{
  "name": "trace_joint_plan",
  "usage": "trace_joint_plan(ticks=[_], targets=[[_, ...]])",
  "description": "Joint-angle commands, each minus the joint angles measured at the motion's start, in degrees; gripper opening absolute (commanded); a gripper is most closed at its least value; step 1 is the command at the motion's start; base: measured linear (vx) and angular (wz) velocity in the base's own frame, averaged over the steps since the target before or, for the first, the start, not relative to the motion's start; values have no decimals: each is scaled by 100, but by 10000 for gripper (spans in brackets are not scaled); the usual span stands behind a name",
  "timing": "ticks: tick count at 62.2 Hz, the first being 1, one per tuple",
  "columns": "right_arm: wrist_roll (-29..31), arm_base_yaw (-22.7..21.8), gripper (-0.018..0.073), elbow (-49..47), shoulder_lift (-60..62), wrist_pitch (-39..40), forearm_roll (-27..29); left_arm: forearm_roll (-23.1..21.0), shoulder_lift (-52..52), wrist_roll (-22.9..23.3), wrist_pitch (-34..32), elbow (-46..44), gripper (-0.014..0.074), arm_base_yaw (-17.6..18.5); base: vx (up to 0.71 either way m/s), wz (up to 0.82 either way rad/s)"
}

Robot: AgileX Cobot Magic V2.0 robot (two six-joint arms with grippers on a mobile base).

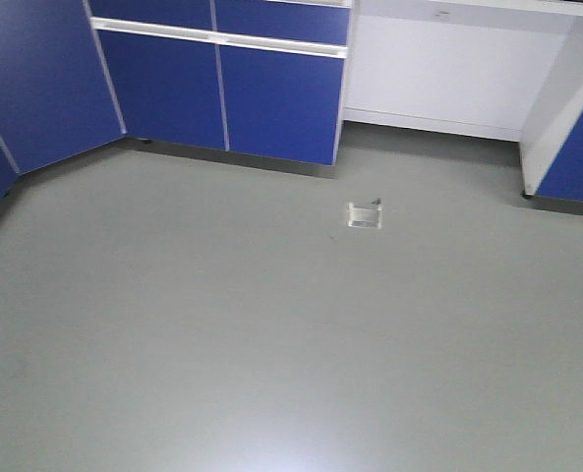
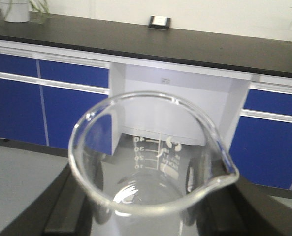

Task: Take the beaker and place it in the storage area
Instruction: 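Drive the base to the other bench holding the beaker in the right gripper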

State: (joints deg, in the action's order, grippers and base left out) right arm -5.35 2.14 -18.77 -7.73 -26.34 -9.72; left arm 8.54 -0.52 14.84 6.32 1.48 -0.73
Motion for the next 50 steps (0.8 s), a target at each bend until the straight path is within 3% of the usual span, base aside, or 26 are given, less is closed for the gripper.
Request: trace_joint_plan(ticks=[1,50], targets=[[1,-18,-4,-156,-62,471,-60,-32,-109,33,-485,125,-8,37,12,-41],[1,-18,-4,-156,-62,471,-60,-32,-109,33,-485,125,-8,37,24,-55]])
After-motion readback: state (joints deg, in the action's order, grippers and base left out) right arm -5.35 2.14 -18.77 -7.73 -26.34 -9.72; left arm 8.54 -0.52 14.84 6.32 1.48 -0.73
